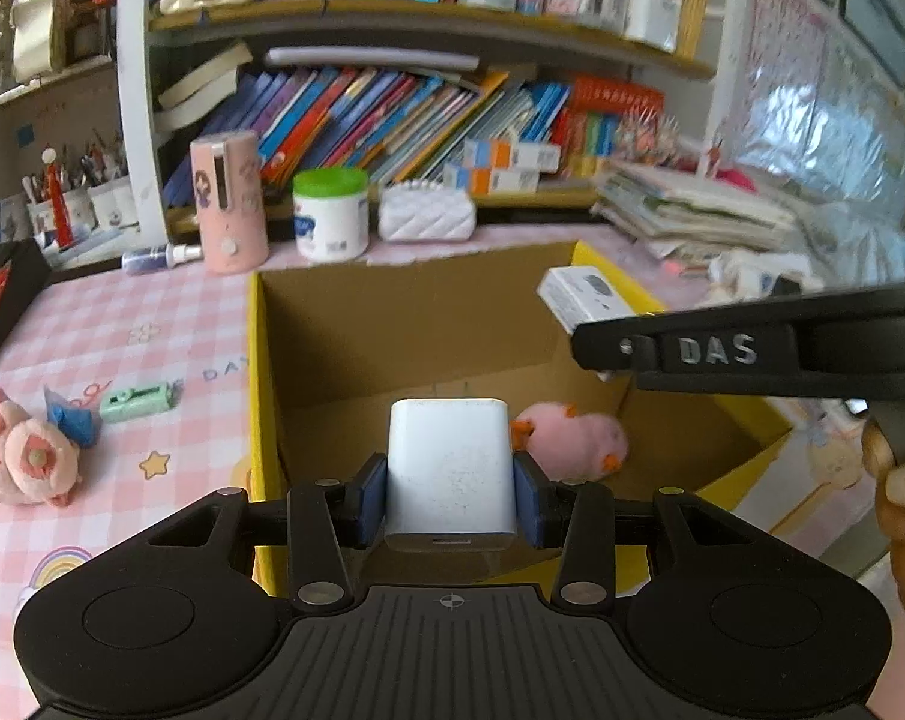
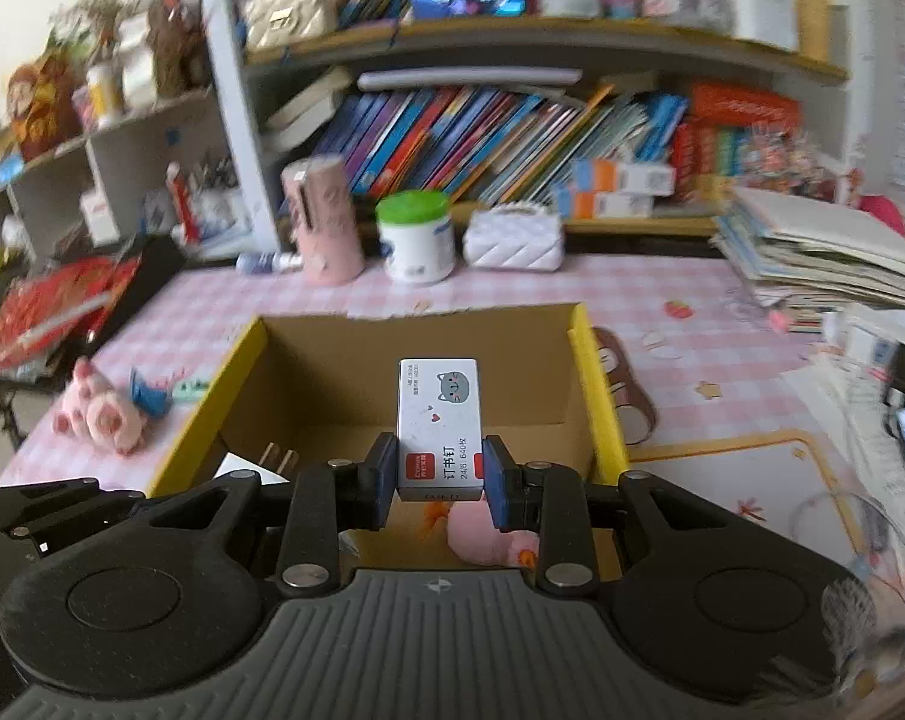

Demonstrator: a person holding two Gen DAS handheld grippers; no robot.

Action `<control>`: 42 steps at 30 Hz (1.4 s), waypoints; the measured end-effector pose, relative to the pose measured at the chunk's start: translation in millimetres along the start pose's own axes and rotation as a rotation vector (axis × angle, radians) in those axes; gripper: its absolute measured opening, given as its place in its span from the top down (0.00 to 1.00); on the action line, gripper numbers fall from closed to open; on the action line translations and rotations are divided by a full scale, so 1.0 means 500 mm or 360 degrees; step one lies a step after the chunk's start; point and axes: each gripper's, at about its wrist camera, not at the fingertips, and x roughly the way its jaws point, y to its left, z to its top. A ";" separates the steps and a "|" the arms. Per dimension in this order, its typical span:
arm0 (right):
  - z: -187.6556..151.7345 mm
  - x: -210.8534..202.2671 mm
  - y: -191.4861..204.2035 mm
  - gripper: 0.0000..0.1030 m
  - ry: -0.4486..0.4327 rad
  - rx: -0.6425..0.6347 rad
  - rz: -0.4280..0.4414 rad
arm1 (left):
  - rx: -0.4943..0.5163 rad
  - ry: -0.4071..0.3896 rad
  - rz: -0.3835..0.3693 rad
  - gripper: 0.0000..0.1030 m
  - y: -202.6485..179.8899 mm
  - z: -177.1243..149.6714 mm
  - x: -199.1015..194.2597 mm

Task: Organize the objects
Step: 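Open the left tool to drop the charger into the yellow box while the right tool releases the white box, then lift both open tools up and back out of the yellow box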

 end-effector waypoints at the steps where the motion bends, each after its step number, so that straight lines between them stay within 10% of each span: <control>1: 0.002 0.016 0.000 0.73 0.0029 -0.0020 0.0020 | 0.0003 0.0016 0.0014 0.60 0.000 -0.002 0.006; 26: 0.004 0.191 0.006 0.73 0.0476 -0.0200 0.0190 | 0.0019 0.0053 0.0104 0.59 -0.010 -0.002 0.027; 42: 0.015 0.066 -0.008 0.48 0.0084 0.0022 0.0050 | -0.0042 -0.0223 0.0123 0.04 -0.007 -0.016 -0.091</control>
